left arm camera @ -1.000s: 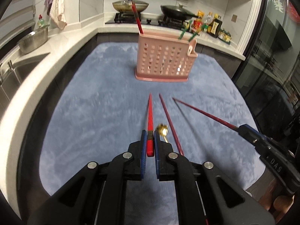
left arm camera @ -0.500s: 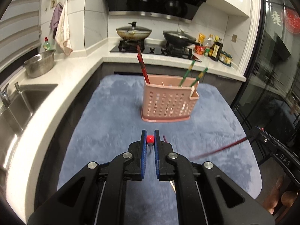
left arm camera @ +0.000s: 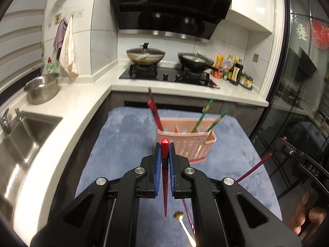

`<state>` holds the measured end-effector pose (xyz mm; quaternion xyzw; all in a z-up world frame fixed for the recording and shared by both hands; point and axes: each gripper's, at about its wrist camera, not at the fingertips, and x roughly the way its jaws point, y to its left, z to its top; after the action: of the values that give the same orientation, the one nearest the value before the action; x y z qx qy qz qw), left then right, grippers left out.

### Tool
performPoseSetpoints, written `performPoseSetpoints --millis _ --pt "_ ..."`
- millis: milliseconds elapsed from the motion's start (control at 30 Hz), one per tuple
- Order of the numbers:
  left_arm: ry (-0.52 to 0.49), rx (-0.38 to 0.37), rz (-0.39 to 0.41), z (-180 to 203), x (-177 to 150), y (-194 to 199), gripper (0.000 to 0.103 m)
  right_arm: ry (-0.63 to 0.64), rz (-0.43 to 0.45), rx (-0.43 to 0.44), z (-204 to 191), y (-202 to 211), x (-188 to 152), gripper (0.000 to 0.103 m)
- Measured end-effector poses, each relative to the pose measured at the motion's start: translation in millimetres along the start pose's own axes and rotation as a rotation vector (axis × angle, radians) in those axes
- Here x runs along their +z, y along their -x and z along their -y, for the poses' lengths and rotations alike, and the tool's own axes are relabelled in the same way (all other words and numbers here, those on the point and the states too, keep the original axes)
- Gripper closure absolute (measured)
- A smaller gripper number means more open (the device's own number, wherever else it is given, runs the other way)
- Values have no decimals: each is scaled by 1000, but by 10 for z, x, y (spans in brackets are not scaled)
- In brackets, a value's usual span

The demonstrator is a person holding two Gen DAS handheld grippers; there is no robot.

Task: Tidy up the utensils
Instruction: 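Lift both chopsticks and carry them over the pink holder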

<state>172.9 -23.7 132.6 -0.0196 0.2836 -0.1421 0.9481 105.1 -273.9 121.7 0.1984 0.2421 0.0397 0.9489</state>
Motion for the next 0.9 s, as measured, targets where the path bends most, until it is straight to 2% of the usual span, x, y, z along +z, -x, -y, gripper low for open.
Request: performPoseSetpoints --millis 233,367,500,733,900 --pt "10 -34 107 66 552 9 96 -5 60 41 -33 -76 438 95" --pt "17 -48 160 110 898 -63 96 20 126 33 -72 -129 730 95" --pt "16 -47 203 143 1165 -158 96 2 151 39 -69 -266 990 95" --pt "25 -35 256 141 1441 -372 96 8 163 35 -105 -624 1300 95" --pt "30 -24 240 102 1441 -613 96 17 130 27 -117 -906 1309 95"
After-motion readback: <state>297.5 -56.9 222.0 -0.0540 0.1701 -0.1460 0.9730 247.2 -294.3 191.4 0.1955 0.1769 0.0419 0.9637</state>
